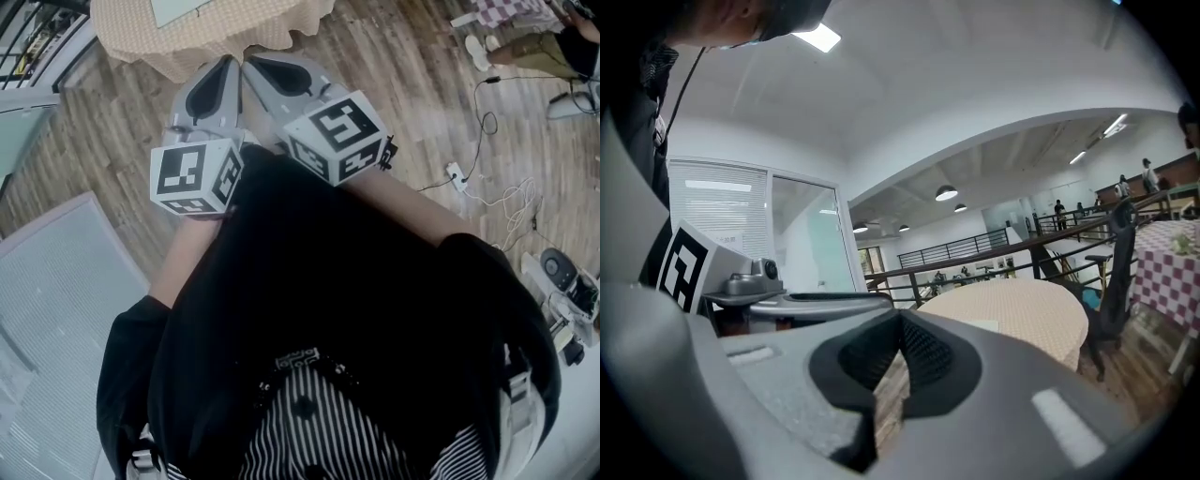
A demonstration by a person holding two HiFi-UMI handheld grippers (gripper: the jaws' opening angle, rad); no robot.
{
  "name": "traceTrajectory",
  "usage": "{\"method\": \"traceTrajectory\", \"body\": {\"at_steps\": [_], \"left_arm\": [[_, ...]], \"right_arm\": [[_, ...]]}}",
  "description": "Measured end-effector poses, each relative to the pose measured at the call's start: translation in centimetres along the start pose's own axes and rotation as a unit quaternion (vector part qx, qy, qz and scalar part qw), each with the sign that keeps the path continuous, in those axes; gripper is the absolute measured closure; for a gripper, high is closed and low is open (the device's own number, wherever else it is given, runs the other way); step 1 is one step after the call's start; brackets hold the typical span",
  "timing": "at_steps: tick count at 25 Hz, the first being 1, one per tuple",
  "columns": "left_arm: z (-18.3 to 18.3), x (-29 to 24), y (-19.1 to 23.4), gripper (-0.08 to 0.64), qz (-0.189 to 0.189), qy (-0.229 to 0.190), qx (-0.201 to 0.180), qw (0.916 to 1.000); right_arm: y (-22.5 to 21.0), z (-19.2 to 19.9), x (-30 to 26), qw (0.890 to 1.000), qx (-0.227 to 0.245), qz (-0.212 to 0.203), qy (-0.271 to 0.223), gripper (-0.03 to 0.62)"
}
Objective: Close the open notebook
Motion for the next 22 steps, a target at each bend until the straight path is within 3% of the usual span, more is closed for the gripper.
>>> {"method": "traceTrajectory", "body": {"at_steps": [13,22], "left_arm": [[-2.0,-3.5,11.3,0.561,0.038,0.005,0.014,0.9992],[-1.5,-3.4,19.7,0.561,0.034,0.001,0.038,0.9987]], "right_arm": [[0.4,-1.8,-11.3,0.999,-0.006,0.036,0.006,0.591],[2.4,-1.1,-19.4,0.999,-0.005,0.032,0.026,0.591]]}}
Point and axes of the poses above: the fingertips, and each gripper's own axes: x backward along the fingers, y to its left, z out of its underside, the point moved 10 cm from there along x, backward along the fingers, and after that the axes turned 6 degrees about -y, right-handed, at the moved point
